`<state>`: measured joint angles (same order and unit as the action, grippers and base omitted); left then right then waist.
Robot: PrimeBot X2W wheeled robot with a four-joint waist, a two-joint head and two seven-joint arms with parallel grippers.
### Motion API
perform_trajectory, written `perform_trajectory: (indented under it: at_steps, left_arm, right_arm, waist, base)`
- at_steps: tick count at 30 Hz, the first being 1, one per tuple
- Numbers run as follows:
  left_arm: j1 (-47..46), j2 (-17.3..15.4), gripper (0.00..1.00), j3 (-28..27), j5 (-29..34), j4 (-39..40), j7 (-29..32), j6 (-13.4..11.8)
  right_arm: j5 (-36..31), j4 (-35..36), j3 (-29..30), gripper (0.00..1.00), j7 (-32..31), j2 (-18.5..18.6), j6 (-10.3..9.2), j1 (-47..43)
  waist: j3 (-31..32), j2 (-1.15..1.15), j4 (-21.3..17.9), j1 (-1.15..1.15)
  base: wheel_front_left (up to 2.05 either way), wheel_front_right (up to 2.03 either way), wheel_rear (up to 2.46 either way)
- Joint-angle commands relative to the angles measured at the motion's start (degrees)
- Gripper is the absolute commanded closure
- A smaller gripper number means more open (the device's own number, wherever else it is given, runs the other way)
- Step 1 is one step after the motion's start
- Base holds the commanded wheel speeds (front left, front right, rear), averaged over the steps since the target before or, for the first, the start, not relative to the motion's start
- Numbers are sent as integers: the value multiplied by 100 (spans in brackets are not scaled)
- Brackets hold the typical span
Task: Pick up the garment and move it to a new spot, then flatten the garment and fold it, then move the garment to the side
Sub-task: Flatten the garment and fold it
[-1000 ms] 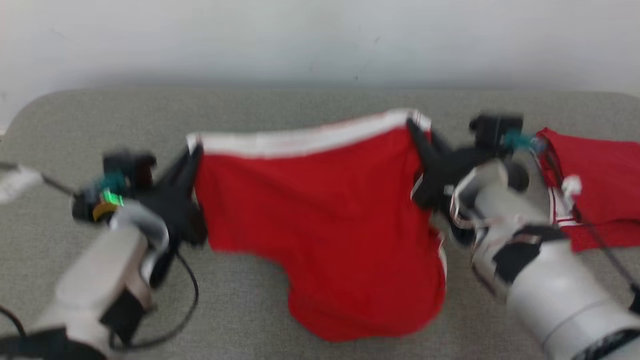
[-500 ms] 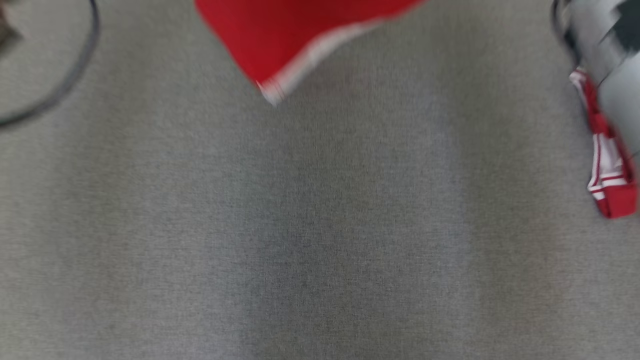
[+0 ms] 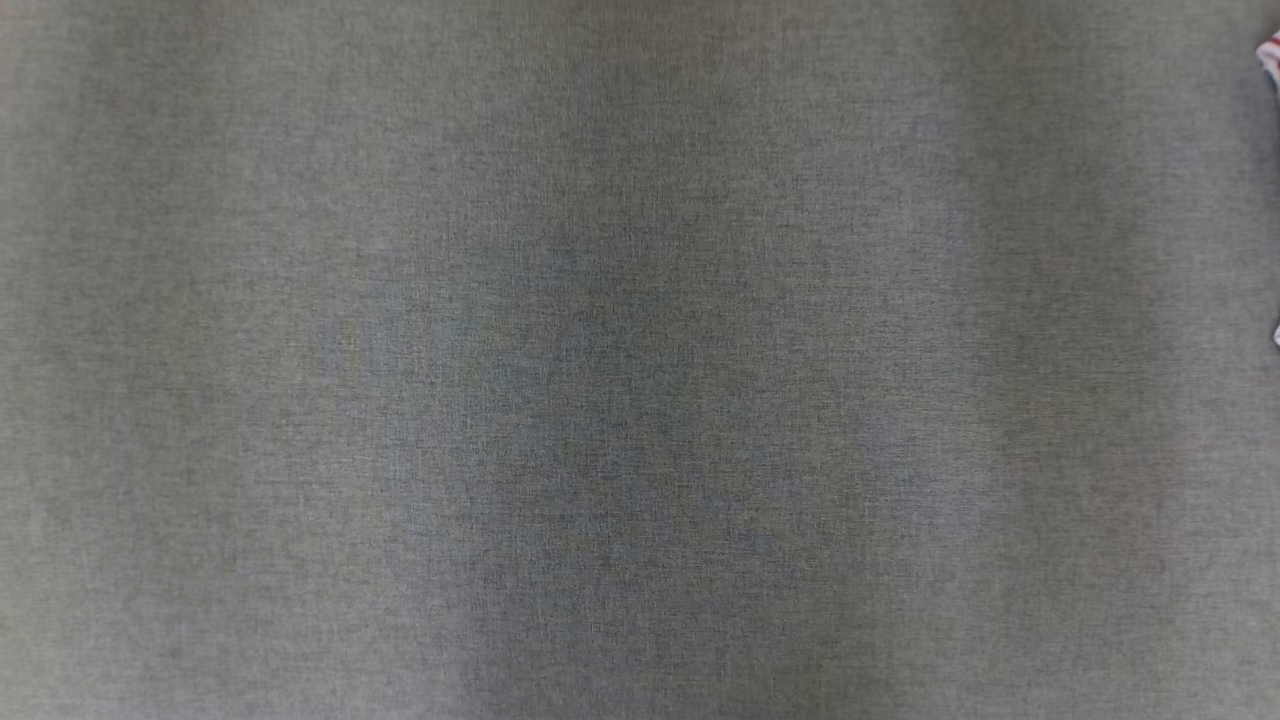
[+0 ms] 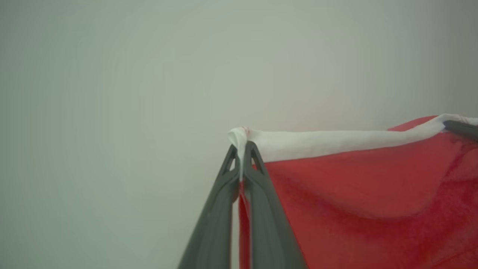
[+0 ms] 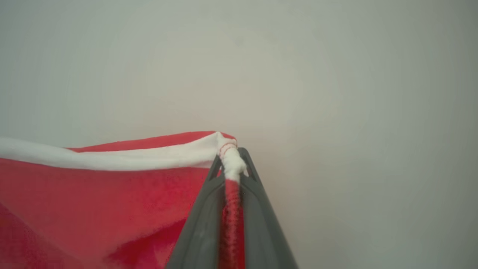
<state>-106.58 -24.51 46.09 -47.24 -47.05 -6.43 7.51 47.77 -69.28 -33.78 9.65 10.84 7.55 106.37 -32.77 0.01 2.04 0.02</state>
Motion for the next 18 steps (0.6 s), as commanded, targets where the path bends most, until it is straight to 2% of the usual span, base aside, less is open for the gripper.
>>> perform_trajectory:
  at_steps: [1, 7, 11, 15, 18]
  left_arm:
    - [157, 13, 100, 70, -110, -38, -132, -12]
    - [549, -67, 100, 252, -207, -29, -549, -12]
    - [1152, -211, 100, 280, -243, 155, -790, -12]
    - [2077, -381, 100, 115, -322, 647, -868, -52]
    - [2913, -528, 100, -288, -426, 1347, -876, -248]
  right_arm:
    - [-37, 13, -91, 100, 51, -14, -16, -128]
    - [88, 260, -255, 100, 201, -27, -16, -461]
    - [256, 724, -491, 100, 332, 60, -16, -1066]
    - [595, 1443, -797, 100, 437, 230, -16, -2038]
    - [920, 2037, -989, 100, 484, 462, -16, -2863]
  waist:
    - [-87, -1, 13, -2]
    - [6, -1, -99, -2]
    - [270, -1, -227, -2]
    - [624, -1, -341, -2]
    - [858, -1, -355, -2]
  base:
    - [0, 0, 0]
    - [0, 0, 0]
    - [0, 0, 0]
    - [0, 0, 0]
    - [0, 0, 0]
